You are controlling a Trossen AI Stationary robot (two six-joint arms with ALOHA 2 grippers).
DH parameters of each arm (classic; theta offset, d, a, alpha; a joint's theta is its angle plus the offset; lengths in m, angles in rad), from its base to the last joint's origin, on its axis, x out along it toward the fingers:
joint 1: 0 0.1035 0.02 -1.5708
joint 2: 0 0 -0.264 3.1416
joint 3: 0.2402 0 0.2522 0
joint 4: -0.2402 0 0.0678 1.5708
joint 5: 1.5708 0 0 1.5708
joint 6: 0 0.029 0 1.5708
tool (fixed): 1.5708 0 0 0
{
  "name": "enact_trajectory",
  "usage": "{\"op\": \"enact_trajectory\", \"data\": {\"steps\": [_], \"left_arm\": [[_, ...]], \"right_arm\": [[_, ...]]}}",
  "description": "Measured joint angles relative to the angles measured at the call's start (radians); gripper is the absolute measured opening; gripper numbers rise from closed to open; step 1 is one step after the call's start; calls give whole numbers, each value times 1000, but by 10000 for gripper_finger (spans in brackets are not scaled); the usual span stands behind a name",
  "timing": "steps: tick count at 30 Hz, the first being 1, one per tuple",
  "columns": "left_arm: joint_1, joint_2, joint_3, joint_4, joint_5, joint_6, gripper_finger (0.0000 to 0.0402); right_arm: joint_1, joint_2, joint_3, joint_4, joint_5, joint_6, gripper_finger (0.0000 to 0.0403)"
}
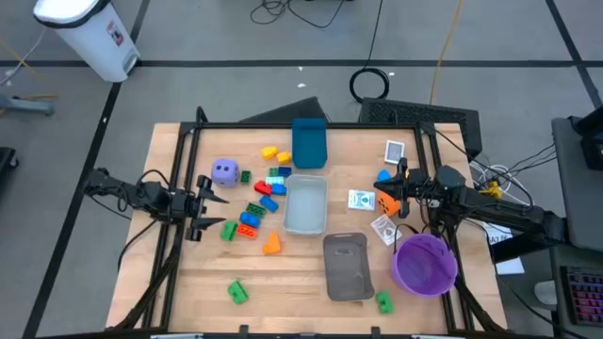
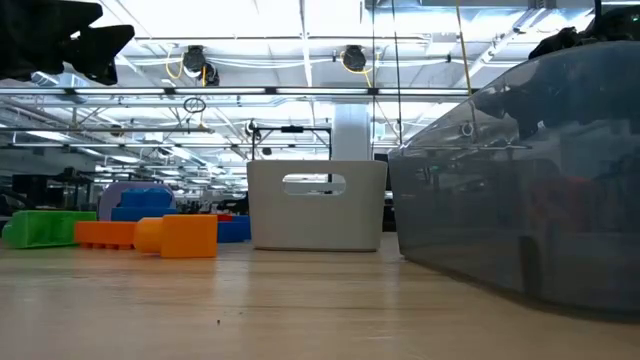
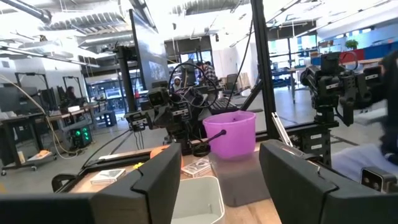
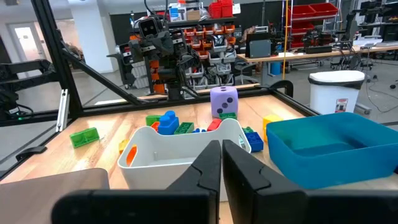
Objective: Pick & Place Toys
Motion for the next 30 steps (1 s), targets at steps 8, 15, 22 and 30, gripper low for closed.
{"op": "enact_trajectory", "data": {"steps": [8,15,22,30], "left_arm": [[0,0,0,0,0,1,225],[0,0,0,1,0,0,225],[0,0,0,132,19,-169,225],[1,0,0,204,25,-367,225]], "right_arm": [[0,3,0,34,33,-78,9],[0,3,0,84,26,38,9],[0,7,0,309,29,186,9],[1,66,11,567,158,302,9]]}}
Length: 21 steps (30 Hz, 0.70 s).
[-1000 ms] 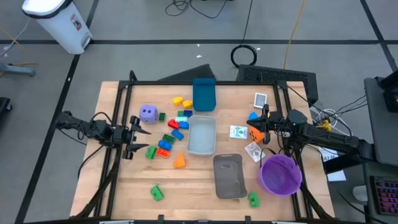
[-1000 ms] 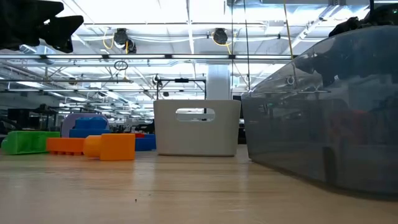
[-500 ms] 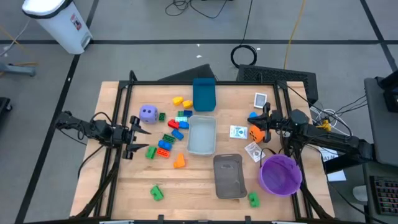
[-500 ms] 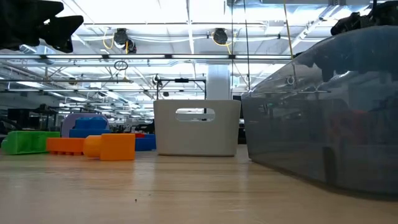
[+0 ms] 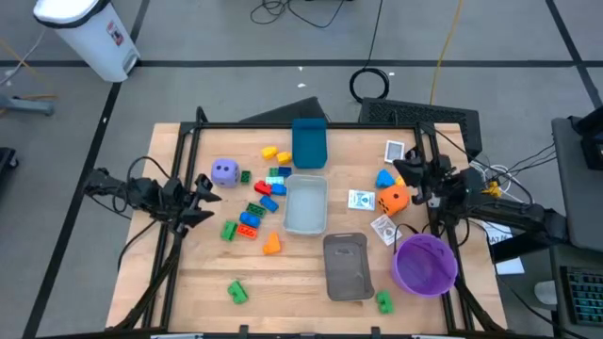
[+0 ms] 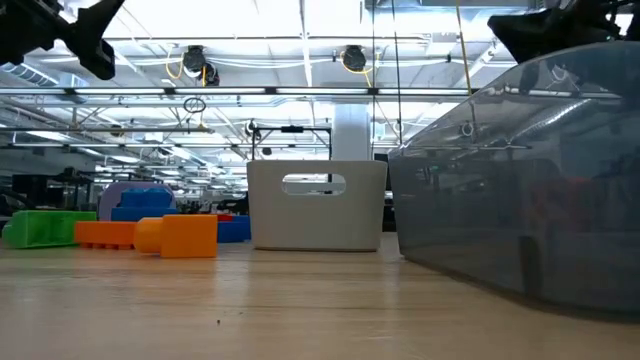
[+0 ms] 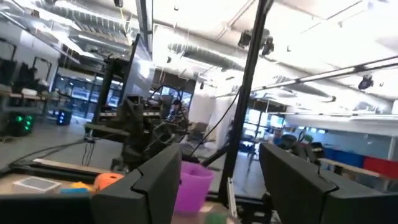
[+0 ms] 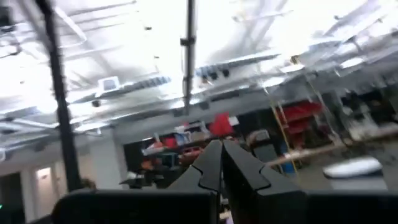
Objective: Pick & Place Toys
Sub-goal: Put the yellow game piece into the black bin
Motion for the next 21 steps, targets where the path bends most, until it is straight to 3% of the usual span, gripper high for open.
{"op": "enact_trajectory", "data": {"steps": [5,11,15,21], "left_arm": [[0,0,0,13,-165,142,225],[1,0,0,11,-408,282,225],[1,0,0,15,-476,315,225],[1,13,0,16,-488,332,225]], "right_arm": [[42,126,70,-102,130,89,9],[116,352,163,-3,187,31,9],[148,496,187,153,187,-70,9],[156,658,187,295,191,-170,9]]}}
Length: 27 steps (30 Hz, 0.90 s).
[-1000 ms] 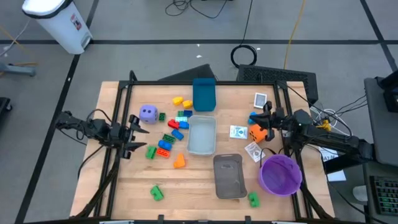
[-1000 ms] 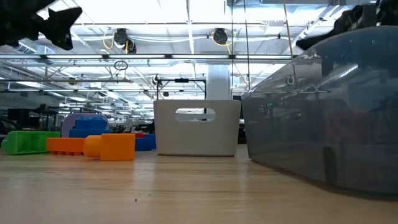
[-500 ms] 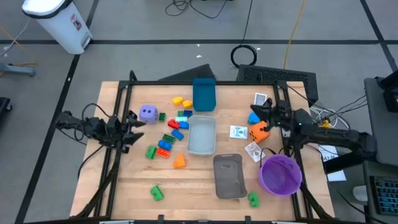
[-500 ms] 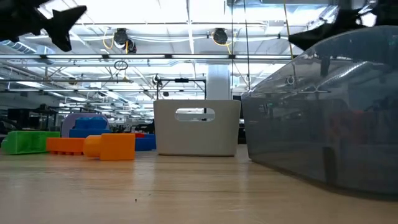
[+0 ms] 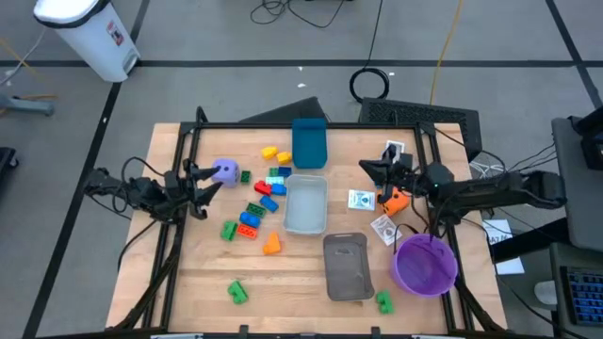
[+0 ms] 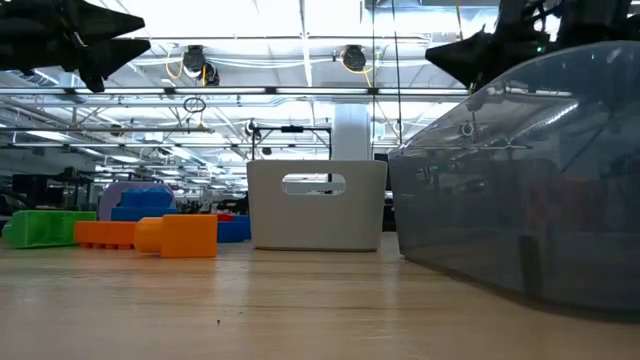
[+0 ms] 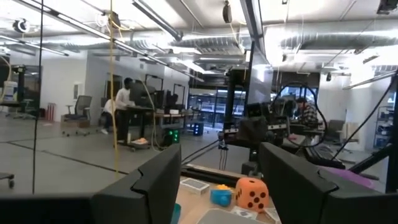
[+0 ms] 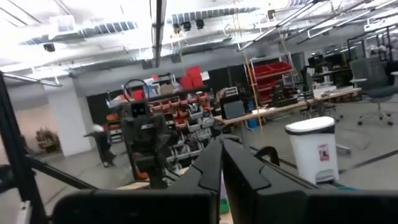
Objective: Pick & Place Toys
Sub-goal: Put the yellow game piece into the black bin
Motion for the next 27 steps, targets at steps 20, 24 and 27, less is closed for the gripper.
{"op": "enact_trajectory", "data": {"steps": [20,24,27], "left_arm": [[90,610,302,-1,-112,155,225],[160,730,336,-1,-48,135,225],[220,802,353,6,22,104,223]], "right_arm": [[0,136,2,28,19,7,9],[0,135,3,111,-12,6,9],[0,135,8,173,-93,-31,9]]}}
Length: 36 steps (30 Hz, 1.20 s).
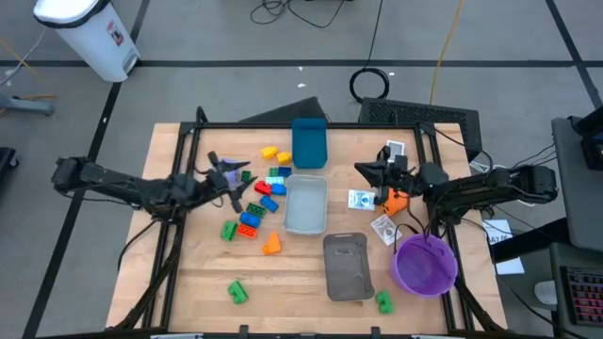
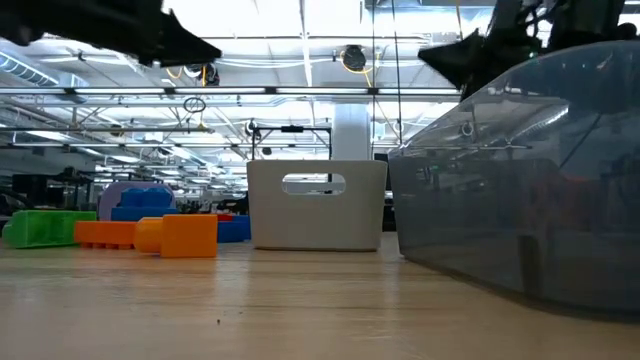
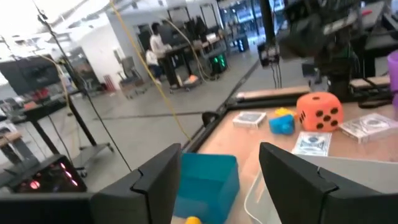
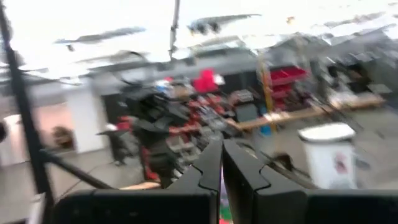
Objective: Pick & Place Toys
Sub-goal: Put the yellow game piece into the black bin
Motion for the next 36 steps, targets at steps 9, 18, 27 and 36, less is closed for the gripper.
{"op": "enact_trajectory", "data": {"steps": [9,18,27,36], "left_arm": [[181,98,39,124,174,26,119],[297,107,49,111,201,115,53],[392,184,366,-454,214,129,120],[560,410,655,-783,235,95,237]], "right_arm": [[0,-23,268,-532,-44,-171,27],[0,-24,537,-1057,-44,-332,104],[0,-24,538,-1187,-45,-326,199],[0,-24,442,-1204,-45,-265,245]]}}
